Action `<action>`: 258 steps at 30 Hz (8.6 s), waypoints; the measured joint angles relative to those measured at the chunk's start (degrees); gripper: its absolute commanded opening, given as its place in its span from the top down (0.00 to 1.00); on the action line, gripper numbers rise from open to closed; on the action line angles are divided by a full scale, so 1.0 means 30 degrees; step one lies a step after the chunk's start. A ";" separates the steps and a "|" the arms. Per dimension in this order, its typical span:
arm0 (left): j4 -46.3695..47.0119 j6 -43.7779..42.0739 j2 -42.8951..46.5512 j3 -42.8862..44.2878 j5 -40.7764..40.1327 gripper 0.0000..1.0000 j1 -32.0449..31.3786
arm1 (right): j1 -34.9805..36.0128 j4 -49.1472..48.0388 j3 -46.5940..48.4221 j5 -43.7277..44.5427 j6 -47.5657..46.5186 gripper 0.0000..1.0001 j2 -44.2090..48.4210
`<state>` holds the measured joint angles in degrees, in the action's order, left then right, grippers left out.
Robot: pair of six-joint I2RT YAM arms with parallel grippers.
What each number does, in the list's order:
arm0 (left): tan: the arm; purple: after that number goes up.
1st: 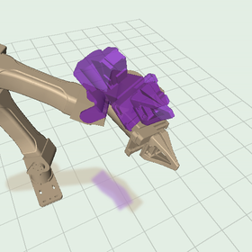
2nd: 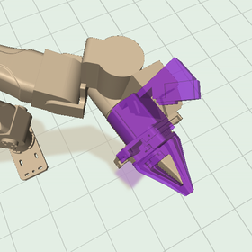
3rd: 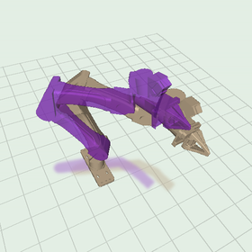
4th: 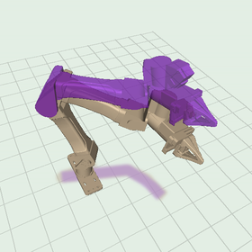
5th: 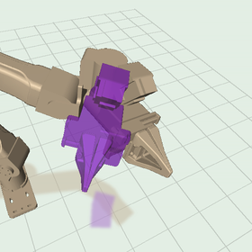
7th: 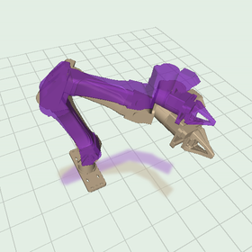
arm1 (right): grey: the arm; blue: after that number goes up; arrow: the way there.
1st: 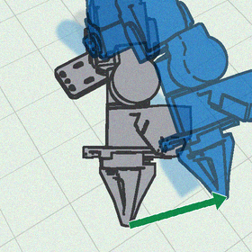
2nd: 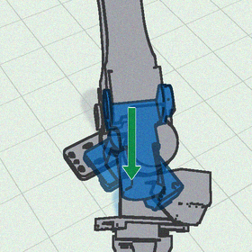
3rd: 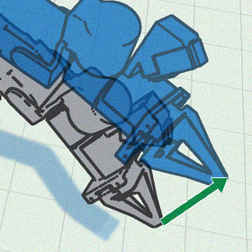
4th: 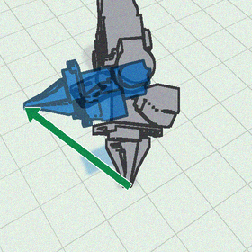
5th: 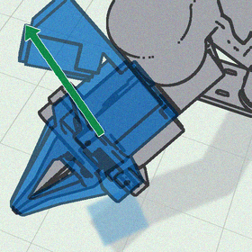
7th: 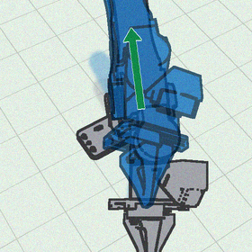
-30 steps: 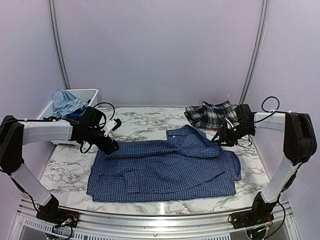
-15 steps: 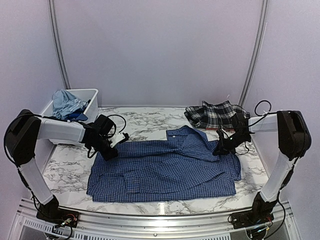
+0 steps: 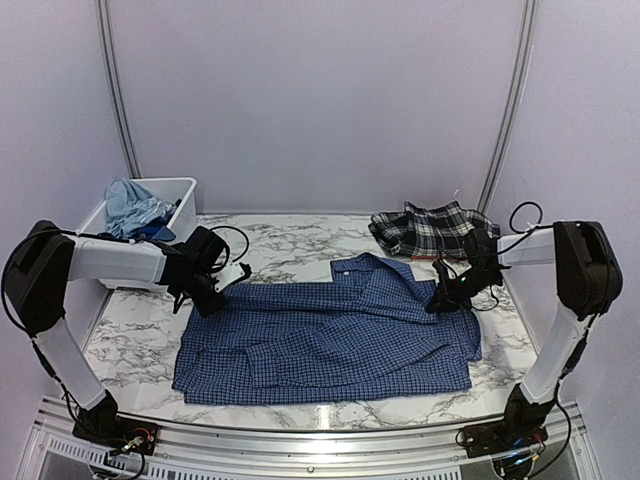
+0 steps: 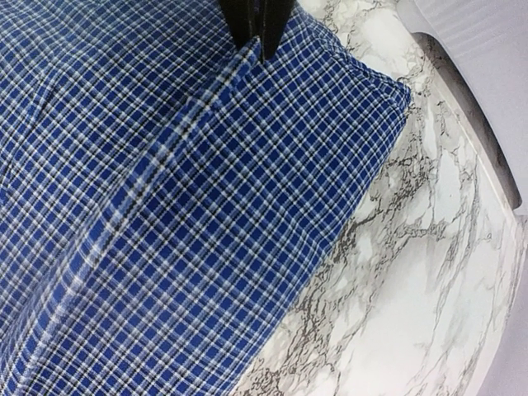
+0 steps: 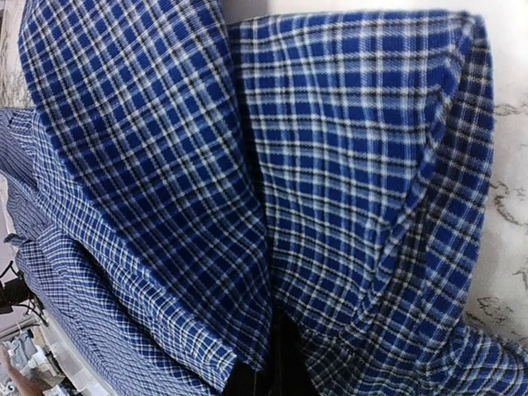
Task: Fold and stack the mixed laundry pile
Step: Adjust the rectangle-folded shirt at the center of the board.
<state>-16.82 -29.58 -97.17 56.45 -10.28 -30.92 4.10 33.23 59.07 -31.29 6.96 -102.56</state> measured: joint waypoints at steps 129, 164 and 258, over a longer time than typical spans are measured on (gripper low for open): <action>-0.1260 0.7570 0.8837 0.1588 -0.2674 0.01 -0.1894 | 0.3271 0.1078 0.9435 0.3497 -0.2361 0.50 0.1202; -0.0357 0.9216 0.6594 0.2004 -0.2091 0.01 -0.1297 | 0.7599 0.3351 2.0487 0.4080 -0.9267 0.90 -1.3187; -0.6659 0.1792 0.0539 1.1307 0.2674 1.00 -1.8498 | 0.5071 -0.6105 -0.1122 0.0299 0.1224 0.59 1.0120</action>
<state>-36.80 -24.21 -95.55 90.37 -2.26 -86.41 19.31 14.92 55.70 -30.39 10.63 -72.20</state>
